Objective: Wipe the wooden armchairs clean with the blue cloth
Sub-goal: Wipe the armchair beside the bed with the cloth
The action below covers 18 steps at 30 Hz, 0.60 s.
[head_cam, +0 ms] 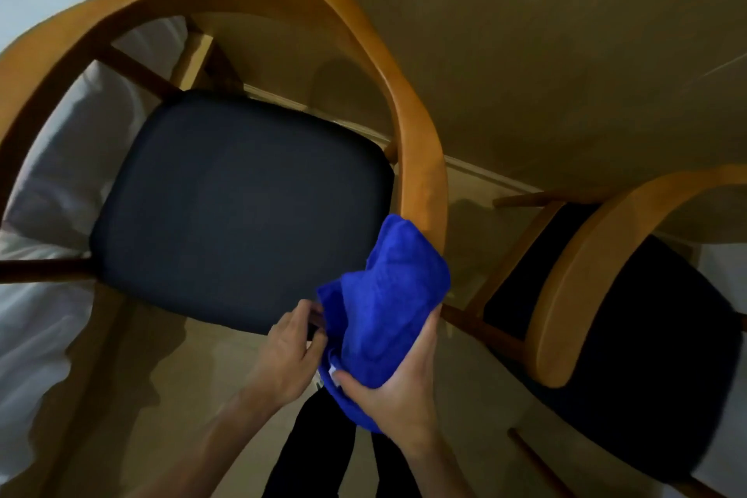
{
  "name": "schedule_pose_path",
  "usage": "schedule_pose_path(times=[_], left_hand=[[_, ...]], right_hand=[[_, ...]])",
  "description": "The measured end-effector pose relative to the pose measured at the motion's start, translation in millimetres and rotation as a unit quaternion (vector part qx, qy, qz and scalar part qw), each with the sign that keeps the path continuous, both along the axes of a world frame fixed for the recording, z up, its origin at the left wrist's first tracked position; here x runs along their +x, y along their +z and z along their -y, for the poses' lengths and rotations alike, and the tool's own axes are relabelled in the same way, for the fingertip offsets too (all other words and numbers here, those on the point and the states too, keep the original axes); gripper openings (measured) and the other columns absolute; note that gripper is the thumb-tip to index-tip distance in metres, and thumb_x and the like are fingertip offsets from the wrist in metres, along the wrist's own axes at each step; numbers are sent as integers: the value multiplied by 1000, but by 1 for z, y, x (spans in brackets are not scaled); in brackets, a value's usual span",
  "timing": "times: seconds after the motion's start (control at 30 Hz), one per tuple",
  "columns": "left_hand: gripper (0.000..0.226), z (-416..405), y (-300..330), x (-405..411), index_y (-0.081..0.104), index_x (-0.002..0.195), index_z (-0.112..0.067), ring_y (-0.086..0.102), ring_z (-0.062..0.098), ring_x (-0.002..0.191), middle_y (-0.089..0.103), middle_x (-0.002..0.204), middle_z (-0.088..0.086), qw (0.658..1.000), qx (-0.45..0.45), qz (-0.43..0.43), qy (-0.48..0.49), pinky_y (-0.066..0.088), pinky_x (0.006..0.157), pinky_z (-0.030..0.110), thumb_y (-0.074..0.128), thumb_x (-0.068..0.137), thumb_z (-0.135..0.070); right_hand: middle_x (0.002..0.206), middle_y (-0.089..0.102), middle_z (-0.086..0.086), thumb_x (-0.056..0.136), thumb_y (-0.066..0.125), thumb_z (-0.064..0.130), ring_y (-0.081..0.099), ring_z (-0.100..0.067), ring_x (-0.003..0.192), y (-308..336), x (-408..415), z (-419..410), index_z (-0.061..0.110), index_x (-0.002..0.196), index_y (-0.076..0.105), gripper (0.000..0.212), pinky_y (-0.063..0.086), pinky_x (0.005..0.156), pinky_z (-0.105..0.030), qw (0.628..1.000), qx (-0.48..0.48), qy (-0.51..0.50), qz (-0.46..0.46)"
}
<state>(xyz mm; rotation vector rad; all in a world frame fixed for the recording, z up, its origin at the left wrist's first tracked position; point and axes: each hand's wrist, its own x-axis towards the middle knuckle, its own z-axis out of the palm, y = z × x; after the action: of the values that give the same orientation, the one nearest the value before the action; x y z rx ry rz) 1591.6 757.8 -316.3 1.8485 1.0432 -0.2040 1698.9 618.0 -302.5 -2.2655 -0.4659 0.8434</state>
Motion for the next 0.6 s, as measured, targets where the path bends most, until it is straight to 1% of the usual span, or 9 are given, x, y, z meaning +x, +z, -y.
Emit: schedule_pose_path(times=[0.03,0.13,0.17,0.27,0.3,0.37,0.47,0.53,0.6], left_hand=[[16,-4,1,2,51,103,-23,57,5,92,60,95,-17,1000,0,3,2,50,82,33,51,92,-12],[17,-18,3,16,50,105,-22,56,8,92,60,94,-13,1000,15,-1,0,48,83,32,50,92,-13],[17,-22,3,23,50,107,-21,55,10,93,60,95,-11,1000,27,-2,-14,46,84,31,49,92,-15],[17,-31,2,47,51,112,-19,53,11,96,59,103,-8,997,47,10,-54,43,86,28,46,96,-19],[17,-32,2,54,52,113,-19,52,10,96,59,104,-8,997,46,19,-51,43,87,29,44,97,-20],[18,-36,5,69,53,111,-20,54,8,97,60,103,-9,999,32,36,-9,45,86,30,41,99,-23],[16,-41,6,78,54,105,-22,56,8,93,60,96,-11,996,16,51,70,48,82,34,39,100,-24],[15,-41,7,74,54,101,-24,56,8,91,60,94,-12,995,18,56,84,49,81,34,39,100,-24],[14,-39,8,68,54,100,-26,56,7,91,60,93,-13,995,25,58,81,49,80,34,41,99,-25]], right_hand=[[161,16,9,47,82,77,21,-7,147,-3,3,5,22,156,-4,150,21,113,-10,1000,-7,23,-10],[155,17,31,52,87,63,27,2,142,-1,15,20,41,154,-2,137,23,109,-4,995,4,71,-63],[156,18,28,54,88,60,28,1,142,0,19,23,38,155,-1,137,23,110,-4,994,3,84,-65],[161,17,-10,50,89,59,25,-19,147,3,23,18,-3,152,1,148,23,118,-23,993,-8,114,-25],[161,13,-13,49,90,58,21,-21,148,7,20,12,-5,150,-4,152,22,120,-28,993,-14,112,-23],[161,8,-7,47,92,51,17,-16,147,15,10,-2,4,152,-15,157,19,119,-25,996,-25,72,-34],[157,16,4,48,95,36,22,2,132,22,-2,-24,18,155,-13,153,18,104,-4,999,-32,-31,-25],[150,25,6,48,96,33,27,9,119,23,-3,-34,24,155,-6,148,29,92,-6,996,-50,-77,-18],[142,33,4,47,96,30,35,4,110,20,1,-40,25,155,2,143,35,83,-11,993,-68,-97,7]])
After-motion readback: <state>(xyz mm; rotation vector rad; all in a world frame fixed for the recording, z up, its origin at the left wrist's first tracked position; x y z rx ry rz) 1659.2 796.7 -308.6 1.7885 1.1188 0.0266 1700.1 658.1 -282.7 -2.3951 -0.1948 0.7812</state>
